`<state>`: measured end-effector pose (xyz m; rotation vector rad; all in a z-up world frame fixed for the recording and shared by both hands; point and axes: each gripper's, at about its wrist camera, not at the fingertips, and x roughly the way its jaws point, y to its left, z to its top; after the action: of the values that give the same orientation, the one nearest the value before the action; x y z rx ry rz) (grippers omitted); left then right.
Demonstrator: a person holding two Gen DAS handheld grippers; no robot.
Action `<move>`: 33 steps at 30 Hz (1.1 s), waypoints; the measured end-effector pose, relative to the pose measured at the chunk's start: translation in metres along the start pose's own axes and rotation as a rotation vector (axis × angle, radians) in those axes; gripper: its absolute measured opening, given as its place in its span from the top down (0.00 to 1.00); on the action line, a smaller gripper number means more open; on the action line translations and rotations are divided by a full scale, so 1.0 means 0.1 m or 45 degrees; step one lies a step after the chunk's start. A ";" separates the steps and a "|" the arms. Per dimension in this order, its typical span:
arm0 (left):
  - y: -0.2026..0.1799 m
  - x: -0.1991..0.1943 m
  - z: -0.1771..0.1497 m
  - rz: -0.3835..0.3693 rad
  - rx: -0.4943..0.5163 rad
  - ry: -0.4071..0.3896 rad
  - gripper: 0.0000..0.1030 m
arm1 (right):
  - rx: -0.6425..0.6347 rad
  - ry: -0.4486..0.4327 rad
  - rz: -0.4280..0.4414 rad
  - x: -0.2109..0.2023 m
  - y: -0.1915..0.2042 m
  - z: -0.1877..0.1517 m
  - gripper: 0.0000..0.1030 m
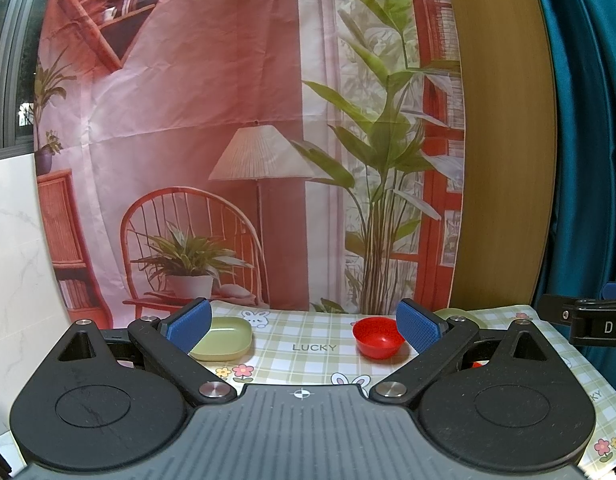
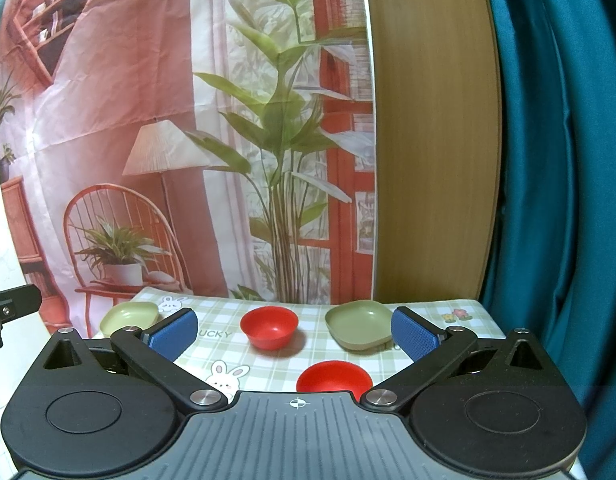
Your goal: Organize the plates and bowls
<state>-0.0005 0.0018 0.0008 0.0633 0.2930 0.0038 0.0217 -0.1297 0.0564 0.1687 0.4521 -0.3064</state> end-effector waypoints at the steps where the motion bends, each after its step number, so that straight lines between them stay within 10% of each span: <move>1: 0.00 0.00 0.00 0.001 -0.001 0.000 0.03 | 0.001 0.000 -0.001 0.00 0.00 0.00 0.00; 18: 0.01 0.06 -0.01 -0.014 -0.011 0.023 0.03 | 0.023 0.006 0.012 -0.01 -0.03 0.08 0.00; 33: 0.07 0.64 -0.02 0.110 0.069 0.104 0.04 | 0.048 0.104 0.030 0.76 -0.15 -0.04 0.00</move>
<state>0.0602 0.0097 -0.0190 0.1296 0.3722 0.0846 0.0798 -0.1625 0.0167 0.2237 0.5252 -0.2859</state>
